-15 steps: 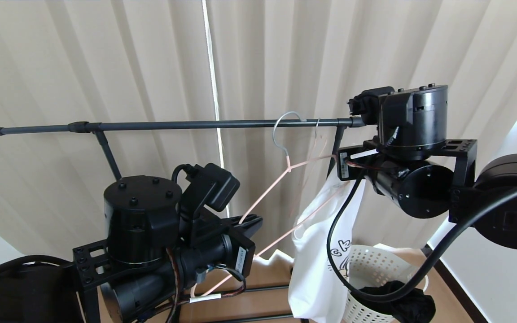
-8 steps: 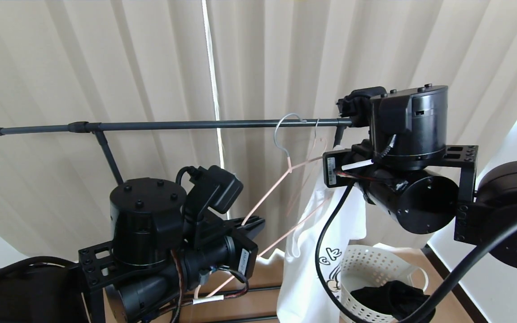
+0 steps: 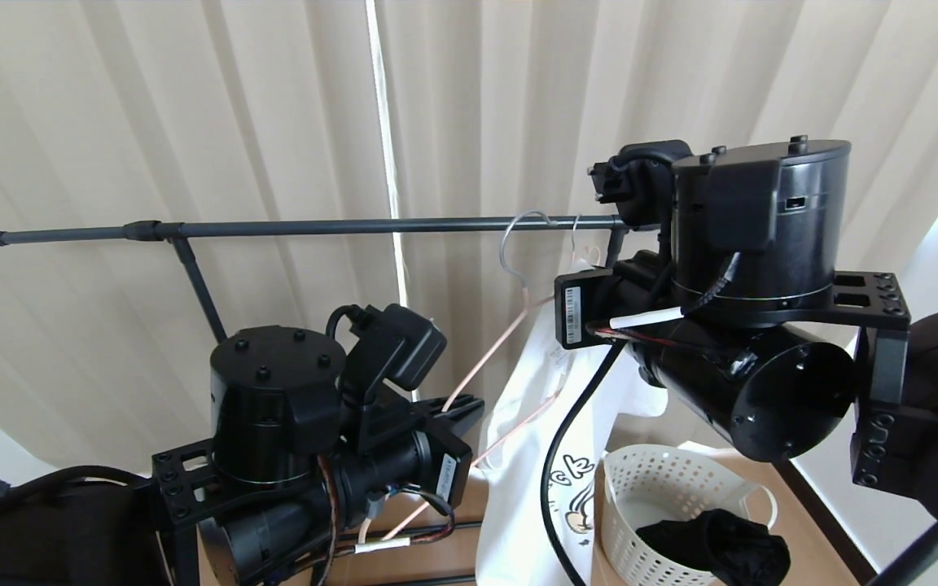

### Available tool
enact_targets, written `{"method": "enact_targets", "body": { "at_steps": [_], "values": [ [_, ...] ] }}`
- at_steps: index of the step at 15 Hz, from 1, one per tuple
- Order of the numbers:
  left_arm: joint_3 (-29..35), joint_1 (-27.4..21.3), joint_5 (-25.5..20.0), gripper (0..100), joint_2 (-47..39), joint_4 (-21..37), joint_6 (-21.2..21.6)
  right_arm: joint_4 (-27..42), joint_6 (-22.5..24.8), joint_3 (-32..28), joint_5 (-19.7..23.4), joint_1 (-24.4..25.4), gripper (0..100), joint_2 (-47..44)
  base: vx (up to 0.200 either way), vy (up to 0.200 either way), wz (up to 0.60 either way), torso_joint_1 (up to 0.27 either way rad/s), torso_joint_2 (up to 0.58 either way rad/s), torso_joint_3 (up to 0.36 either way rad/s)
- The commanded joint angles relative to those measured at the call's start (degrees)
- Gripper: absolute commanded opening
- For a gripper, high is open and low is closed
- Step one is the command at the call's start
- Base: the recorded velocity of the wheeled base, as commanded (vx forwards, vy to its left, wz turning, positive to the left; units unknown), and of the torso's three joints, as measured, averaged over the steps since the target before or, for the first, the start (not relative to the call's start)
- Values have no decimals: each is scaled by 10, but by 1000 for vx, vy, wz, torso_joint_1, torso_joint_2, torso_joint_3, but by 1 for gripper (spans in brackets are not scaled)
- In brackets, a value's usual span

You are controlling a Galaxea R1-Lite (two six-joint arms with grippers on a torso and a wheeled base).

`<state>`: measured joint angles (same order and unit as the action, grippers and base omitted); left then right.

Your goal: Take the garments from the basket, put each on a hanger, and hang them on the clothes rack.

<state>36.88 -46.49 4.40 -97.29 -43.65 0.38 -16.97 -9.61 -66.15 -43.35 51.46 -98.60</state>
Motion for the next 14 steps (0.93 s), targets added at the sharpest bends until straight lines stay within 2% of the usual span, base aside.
{"method": "enact_targets", "body": {
  "at_steps": [1, 5, 9, 10, 14],
  "values": [
    [5, 0, 1, 0, -5, 1, 1, -7, -1, 2, 0, 18, 0, 7, 0, 0, 0, 0, 0, 0],
    [8, -6, 2, 0, -9, 0, 1, -8, -13, 2, 3, 51, 0, 17, 0, 0, 0, 0, 0, 0],
    [4, -6, 13, 0, -4, 0, 2, -37, -12, 11, 2, 51, 0, 25, 0, 0, 0, 0, 0, 0],
    [4, -6, 14, 0, -2, 0, 3, -39, -11, 11, 2, 50, 100, 27, 0, 0, 0, 0, 0, 0],
    [-13, -4, 13, 0, 18, -27, 3, -39, -10, 11, 2, 36, 100, 32, 0, 0, 0, 0, 0, 0]
  ]
}}
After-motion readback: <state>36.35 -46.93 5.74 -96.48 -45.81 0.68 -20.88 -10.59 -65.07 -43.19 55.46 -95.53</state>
